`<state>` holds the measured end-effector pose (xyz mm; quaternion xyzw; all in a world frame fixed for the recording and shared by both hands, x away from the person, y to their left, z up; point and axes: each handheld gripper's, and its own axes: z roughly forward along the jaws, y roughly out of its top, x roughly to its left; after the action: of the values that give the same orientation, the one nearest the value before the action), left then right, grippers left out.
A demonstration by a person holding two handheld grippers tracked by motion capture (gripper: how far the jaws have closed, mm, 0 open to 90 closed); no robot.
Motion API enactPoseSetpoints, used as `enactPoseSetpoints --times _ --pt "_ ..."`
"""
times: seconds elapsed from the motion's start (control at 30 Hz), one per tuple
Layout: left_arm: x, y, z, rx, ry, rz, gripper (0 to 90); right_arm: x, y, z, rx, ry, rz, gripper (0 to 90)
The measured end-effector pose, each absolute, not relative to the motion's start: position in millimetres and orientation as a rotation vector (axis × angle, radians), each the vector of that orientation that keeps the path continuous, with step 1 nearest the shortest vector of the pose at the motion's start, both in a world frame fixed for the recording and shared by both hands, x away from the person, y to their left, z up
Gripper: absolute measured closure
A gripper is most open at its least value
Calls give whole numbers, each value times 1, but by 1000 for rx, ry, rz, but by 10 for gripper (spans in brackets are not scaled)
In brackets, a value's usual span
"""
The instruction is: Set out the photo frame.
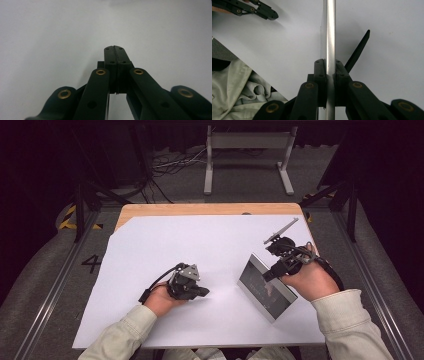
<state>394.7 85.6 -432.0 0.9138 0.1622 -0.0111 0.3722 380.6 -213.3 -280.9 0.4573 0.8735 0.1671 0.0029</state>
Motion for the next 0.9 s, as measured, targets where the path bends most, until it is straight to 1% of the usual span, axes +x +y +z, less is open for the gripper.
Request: enactPoseSetpoints --times 0.27,0.53,0.9 --pt "388 111 -432 2323 480 4 900 393 -198 -274 1227 2827 519 835" --pt "378 139 -431 2299 573 40 900 407 -174 -270 1026 2897 501 836" --pt "367 163 -432 2272 650 68 899 421 -143 -266 787 2970 461 836"
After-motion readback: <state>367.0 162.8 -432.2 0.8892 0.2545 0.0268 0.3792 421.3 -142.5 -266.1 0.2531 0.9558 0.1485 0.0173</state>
